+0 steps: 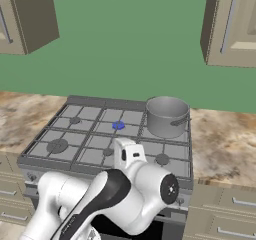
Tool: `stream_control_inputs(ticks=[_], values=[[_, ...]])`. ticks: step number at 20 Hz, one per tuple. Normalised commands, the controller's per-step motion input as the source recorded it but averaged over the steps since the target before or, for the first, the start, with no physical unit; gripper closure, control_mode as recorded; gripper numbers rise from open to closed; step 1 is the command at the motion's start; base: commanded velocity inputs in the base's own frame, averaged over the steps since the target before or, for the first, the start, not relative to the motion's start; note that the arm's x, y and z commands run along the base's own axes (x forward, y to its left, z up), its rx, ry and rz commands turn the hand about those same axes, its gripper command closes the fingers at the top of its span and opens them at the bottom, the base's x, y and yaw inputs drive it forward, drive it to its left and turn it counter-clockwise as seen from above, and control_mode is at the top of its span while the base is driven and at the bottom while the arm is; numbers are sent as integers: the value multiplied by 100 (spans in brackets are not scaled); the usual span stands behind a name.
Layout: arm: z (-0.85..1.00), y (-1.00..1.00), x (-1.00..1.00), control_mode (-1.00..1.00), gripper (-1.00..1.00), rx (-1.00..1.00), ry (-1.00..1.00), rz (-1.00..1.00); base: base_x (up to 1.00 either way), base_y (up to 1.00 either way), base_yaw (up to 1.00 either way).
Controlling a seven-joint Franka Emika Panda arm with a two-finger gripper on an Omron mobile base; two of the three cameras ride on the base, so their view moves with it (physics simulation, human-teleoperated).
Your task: Turn off the rear center burner of the stove.
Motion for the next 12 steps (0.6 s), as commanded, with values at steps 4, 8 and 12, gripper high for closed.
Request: stream_control_inputs(ticks=[4,8,12], values=[[-38,0,-2,-100,-100,-10,-13,8,0,0,0],[-34,0,0,-100,-100,-1,-9,3,0,0,0],[-43,7,-17,-100,-100,1,-11,0,0,0,0]])
